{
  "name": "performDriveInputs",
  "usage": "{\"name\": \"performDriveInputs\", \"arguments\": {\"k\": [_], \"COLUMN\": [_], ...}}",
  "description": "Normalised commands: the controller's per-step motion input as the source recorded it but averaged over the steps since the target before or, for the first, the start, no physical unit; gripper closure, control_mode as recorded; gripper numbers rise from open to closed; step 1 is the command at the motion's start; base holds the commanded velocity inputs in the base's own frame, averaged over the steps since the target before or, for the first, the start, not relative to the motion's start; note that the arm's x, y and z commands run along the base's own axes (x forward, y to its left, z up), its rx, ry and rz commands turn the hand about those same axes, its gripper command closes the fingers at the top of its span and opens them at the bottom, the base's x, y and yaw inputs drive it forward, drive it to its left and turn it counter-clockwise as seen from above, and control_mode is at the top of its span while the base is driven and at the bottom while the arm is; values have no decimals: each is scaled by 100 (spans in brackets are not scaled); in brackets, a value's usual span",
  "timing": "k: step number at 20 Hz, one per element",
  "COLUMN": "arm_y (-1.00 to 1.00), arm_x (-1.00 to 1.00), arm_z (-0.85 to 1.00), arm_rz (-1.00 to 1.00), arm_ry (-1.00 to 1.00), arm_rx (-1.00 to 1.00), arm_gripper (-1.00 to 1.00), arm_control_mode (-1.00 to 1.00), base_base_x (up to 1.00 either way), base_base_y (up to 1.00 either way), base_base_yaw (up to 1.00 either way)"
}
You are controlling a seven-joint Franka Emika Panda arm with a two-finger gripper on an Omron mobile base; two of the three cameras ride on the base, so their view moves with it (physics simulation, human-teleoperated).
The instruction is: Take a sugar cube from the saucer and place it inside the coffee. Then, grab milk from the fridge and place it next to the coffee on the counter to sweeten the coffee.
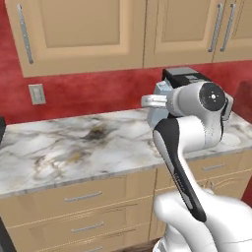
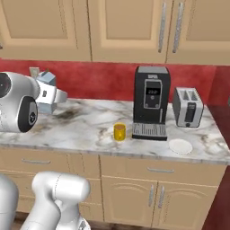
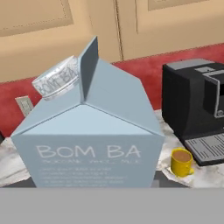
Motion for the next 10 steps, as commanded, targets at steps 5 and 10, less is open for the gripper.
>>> {"name": "performDriveInputs", "arguments": {"k": [5,10], "arm_y": [0,0], "arm_x": [0,0], "arm_z": [0,0], "arm_rz": [0,0], "arm_ry": [0,0], "arm_rx": [0,0], "arm_gripper": [100,100], "arm_control_mode": [100,100], "base_base_x": [17,5], "base_base_y": [-48,-44], "base_base_yaw": [4,19]}}
